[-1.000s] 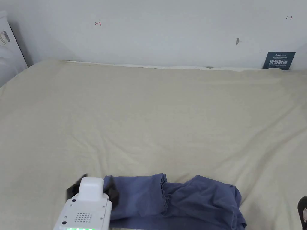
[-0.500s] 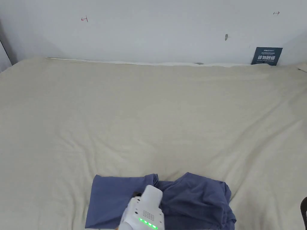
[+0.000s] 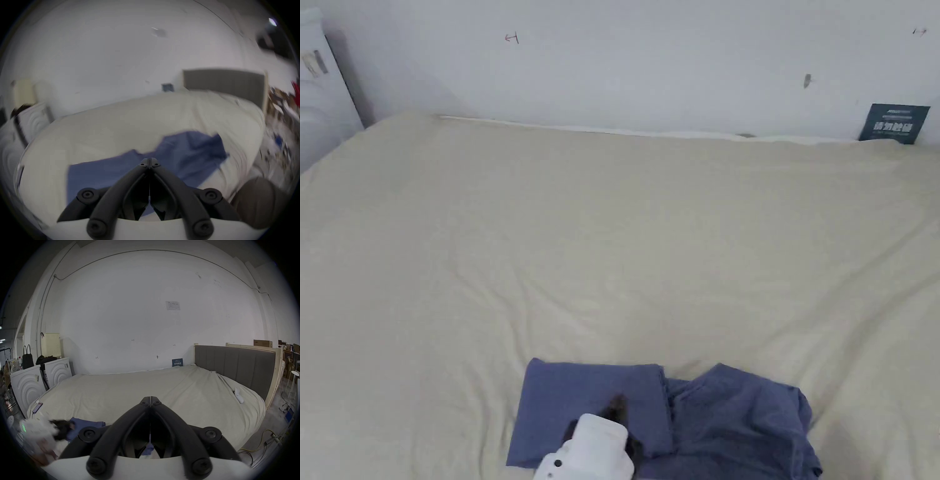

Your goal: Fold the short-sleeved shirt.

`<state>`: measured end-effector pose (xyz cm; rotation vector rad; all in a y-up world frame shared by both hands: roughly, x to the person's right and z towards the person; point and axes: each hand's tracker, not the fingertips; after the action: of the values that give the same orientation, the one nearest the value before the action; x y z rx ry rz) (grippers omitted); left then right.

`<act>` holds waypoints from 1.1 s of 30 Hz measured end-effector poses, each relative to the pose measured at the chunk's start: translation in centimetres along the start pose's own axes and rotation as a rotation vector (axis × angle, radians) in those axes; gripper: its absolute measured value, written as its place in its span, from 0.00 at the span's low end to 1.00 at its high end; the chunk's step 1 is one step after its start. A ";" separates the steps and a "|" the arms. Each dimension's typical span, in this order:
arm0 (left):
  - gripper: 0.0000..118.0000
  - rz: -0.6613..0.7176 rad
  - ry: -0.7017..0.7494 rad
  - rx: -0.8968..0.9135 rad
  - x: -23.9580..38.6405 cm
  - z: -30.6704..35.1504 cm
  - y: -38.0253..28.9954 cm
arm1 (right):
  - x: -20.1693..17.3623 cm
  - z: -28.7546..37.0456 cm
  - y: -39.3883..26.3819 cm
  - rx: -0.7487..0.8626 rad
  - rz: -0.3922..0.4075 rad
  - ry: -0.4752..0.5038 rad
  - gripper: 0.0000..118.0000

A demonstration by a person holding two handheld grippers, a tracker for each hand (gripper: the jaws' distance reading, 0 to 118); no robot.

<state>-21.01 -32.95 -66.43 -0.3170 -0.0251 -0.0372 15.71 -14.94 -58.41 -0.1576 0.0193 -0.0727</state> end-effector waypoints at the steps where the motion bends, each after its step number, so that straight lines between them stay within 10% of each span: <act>1: 0.00 0.033 0.075 0.033 -2.0 1.5 0.8 | -0.3 -0.1 0.0 0.001 -0.004 0.013 0.00; 7: 0.14 0.201 0.140 -0.067 -10.4 2.9 -0.3 | -1.8 -0.9 -0.5 -0.004 -0.009 0.063 0.00; 10: 1.00 0.326 -0.005 -0.224 -11.2 0.9 -1.7 | -2.1 -0.8 -0.3 -0.007 -0.014 0.080 0.00; 20: 0.97 0.378 0.006 -0.546 -10.5 -6.3 -6.6 | -1.0 0.3 -0.2 -0.043 0.022 0.058 0.00; 23: 0.66 0.206 0.107 -0.482 -9.6 -5.0 -6.5 | -0.3 0.3 -0.2 -0.049 0.017 0.035 0.00; 25: 0.22 0.286 0.074 -0.473 -7.7 -3.9 -6.4 | -0.1 0.0 0.0 -0.069 0.024 0.020 0.00; 33: 0.09 0.325 0.039 -0.423 -10.9 -0.7 -4.7 | -0.5 -0.4 0.4 -0.067 0.028 0.022 0.00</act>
<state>-32.05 -37.31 -65.94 -0.7396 0.0742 0.2768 15.27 -14.53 -58.85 -0.2239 0.0457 -0.0456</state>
